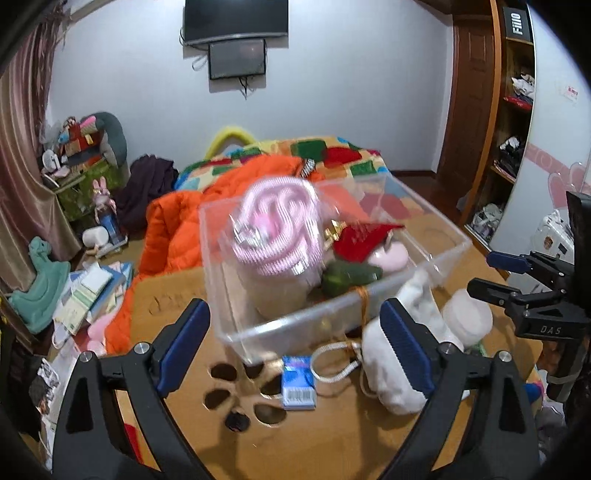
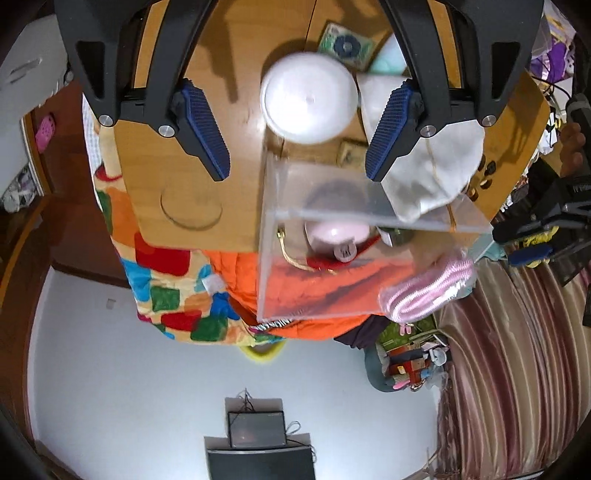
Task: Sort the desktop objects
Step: 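Grasp the white cloth bag with the left tool while the right tool grasps the white round container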
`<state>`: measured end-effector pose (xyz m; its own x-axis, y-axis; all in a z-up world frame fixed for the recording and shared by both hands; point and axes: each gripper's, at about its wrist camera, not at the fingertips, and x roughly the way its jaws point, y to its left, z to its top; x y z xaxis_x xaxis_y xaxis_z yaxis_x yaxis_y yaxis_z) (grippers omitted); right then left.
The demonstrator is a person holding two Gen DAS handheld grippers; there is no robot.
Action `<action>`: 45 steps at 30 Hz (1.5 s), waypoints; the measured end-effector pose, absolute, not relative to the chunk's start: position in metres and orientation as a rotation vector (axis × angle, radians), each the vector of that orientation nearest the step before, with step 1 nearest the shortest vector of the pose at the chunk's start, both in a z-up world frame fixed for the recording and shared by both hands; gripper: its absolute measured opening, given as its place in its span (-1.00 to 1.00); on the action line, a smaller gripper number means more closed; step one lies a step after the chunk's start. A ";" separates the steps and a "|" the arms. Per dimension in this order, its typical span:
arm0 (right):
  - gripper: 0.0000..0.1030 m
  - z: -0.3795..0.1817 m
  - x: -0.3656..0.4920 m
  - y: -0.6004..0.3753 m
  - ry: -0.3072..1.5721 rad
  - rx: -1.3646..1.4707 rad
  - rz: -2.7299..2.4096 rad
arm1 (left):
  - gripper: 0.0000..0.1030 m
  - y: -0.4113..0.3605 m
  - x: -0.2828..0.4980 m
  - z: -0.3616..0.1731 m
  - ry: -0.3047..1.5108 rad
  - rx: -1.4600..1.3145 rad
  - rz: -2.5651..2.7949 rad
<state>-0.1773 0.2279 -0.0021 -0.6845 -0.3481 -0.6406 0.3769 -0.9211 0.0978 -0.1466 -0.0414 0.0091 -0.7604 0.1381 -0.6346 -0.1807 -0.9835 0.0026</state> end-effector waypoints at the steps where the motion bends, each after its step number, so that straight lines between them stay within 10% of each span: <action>1: 0.41 -0.006 -0.175 0.230 0.040 0.975 -2.567 | 0.82 -0.038 -0.146 0.004 0.086 -1.022 2.784; 38: 0.25 -0.056 -0.151 0.234 0.084 0.937 -2.540 | 0.83 0.037 -0.159 -0.061 -0.071 -1.218 2.597; 45: 0.21 -0.057 -0.153 0.236 0.058 0.946 -2.534 | 0.27 0.032 -0.159 -0.063 -0.122 -1.189 2.587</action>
